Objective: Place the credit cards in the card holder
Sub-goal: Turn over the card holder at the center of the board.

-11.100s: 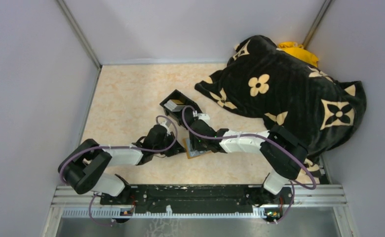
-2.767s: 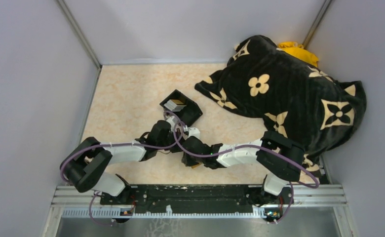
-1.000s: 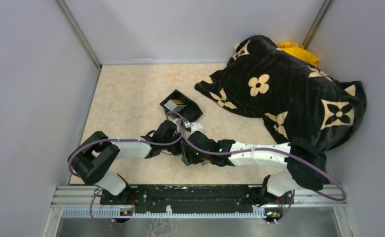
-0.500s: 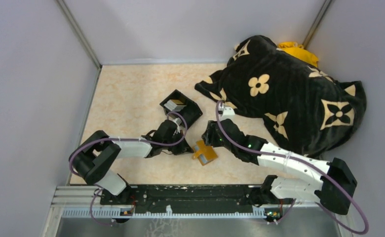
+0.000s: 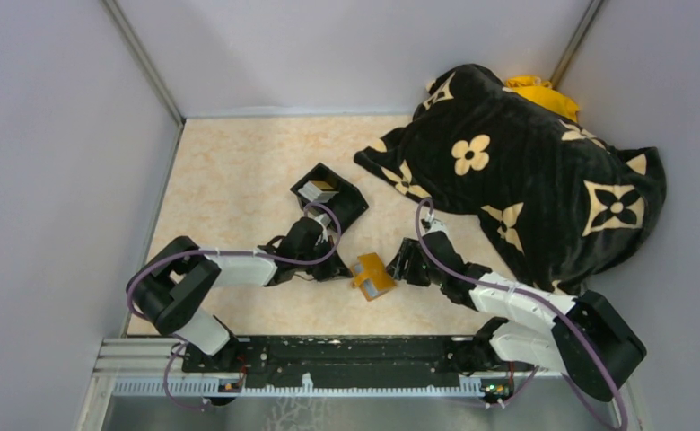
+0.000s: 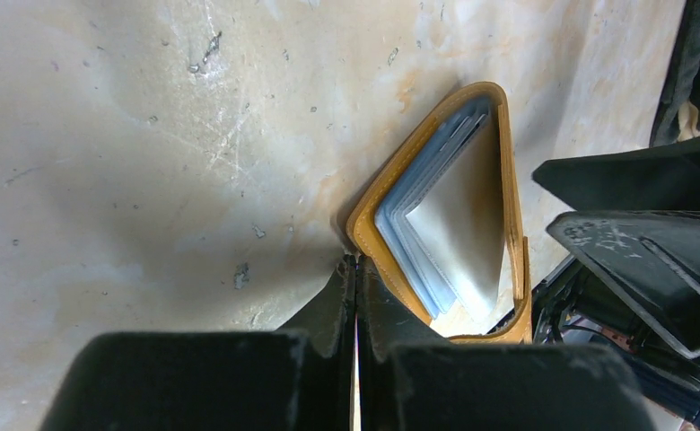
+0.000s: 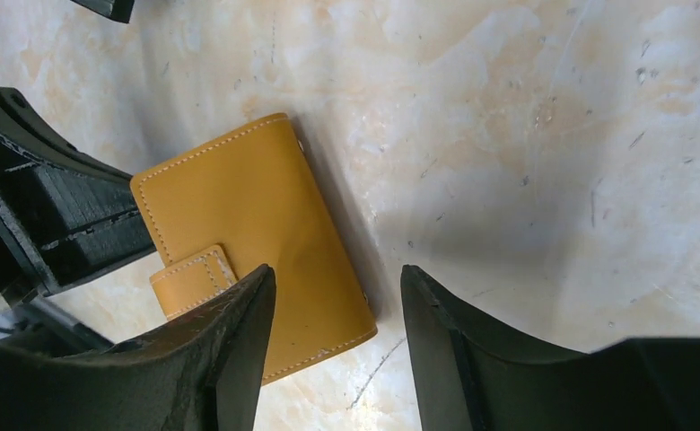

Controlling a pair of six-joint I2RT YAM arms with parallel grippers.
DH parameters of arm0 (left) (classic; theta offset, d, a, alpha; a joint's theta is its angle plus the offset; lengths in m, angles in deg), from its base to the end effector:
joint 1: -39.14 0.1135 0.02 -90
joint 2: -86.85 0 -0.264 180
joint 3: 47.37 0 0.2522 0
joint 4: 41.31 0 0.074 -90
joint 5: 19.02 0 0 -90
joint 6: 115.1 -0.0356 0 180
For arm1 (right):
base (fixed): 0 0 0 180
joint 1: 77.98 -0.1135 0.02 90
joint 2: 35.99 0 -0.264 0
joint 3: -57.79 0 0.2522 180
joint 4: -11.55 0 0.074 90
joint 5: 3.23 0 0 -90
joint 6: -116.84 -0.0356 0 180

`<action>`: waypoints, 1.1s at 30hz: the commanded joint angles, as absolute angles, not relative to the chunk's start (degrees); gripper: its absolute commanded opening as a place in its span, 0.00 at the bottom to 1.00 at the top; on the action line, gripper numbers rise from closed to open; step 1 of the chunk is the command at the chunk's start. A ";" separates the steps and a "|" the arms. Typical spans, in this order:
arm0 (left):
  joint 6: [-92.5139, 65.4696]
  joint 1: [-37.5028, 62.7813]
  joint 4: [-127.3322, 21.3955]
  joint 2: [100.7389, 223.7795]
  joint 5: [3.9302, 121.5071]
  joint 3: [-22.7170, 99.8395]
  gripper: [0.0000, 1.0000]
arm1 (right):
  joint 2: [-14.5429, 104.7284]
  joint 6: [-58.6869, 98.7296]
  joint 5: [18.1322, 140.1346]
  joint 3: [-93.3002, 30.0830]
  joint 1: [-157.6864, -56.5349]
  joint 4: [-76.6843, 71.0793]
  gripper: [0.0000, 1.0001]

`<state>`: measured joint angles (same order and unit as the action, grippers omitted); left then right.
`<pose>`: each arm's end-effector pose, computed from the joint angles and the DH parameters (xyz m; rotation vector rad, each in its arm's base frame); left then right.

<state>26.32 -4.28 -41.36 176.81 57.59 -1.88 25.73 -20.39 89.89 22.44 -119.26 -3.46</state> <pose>0.1957 -0.1966 0.1247 -0.0535 2.5901 -1.0041 0.1539 0.1325 0.1616 0.1543 2.3990 0.7109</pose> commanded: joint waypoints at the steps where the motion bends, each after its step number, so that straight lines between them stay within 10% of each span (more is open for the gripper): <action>1: 24.69 -4.54 -46.15 179.30 60.12 -2.41 0.00 | 27.32 -26.40 79.15 26.67 -115.93 10.20 0.55; 23: 24.97 -4.53 -43.50 182.45 58.33 -2.85 0.00 | 44.69 -38.73 68.21 38.75 -114.46 40.91 0.52; 33: 24.91 -4.59 -43.47 181.67 58.19 -3.18 0.00 | 46.83 -40.67 68.38 37.02 -115.16 43.64 0.28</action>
<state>26.58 -4.26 -36.96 179.54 55.91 -1.49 46.10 -40.30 68.01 37.30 -114.69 42.94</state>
